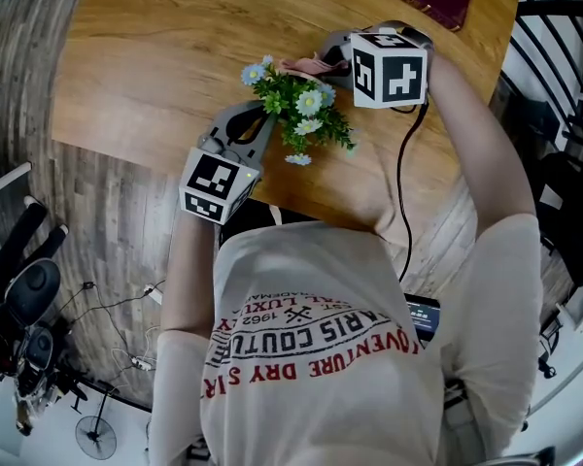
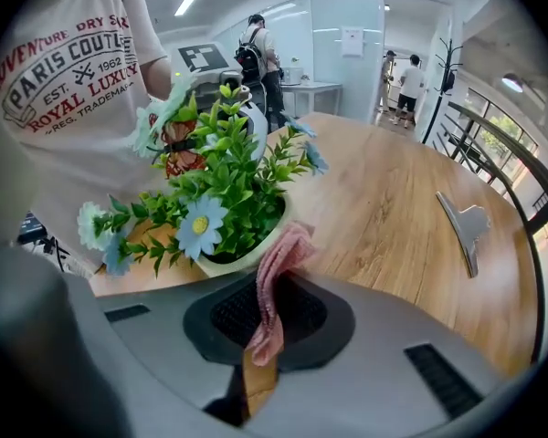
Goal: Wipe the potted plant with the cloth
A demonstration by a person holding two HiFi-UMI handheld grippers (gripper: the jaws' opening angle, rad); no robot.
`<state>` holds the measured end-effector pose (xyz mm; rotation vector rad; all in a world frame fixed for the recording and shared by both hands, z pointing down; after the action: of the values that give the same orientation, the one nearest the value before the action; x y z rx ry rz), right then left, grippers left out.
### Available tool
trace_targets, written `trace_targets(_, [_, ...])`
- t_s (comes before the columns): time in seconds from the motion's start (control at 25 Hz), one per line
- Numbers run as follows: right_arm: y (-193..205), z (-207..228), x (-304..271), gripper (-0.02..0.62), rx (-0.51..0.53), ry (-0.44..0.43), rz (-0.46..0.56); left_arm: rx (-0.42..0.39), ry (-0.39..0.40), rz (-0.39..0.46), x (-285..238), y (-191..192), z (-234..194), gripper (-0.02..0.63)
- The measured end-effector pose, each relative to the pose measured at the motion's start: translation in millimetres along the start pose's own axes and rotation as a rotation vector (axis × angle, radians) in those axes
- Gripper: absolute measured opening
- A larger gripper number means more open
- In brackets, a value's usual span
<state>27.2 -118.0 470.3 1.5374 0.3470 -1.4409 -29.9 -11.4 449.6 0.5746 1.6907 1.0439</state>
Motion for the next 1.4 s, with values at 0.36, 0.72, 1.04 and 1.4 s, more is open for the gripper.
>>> trace_targets(0.36, [29, -26, -6, 0.04, -0.129, 0.044, 0.058, 0.01, 0.0, 0.009, 0, 0, -1, 0.015])
trace_targets(0.72, [44, -62, -14, 0.04, -0.227, 0.056, 0.118, 0.0, -0.009, 0.004, 3, 0, -1, 0.015])
trace_targets(1.04, [54, -50, 24, 0.04, -0.363, 0.284, 0.214, -0.042, -0.111, 0.064, 21, -20, -1, 0.015])
trace_targets(1.4, [12, -35, 106, 0.04, -0.625, 0.665, 0.438, -0.153, -0.184, 0.121, 58, -70, -13, 0.015])
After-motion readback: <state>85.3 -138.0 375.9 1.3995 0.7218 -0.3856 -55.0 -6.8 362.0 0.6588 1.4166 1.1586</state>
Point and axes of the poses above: the fingertips, and each gripper's own axes: x backward along the fingers, z to its right, y out of its underside, the point moved 4 cm from there along x, backward along the fingers, and after that the axes turned 9 degrees about -x, right-handed, at the moved point
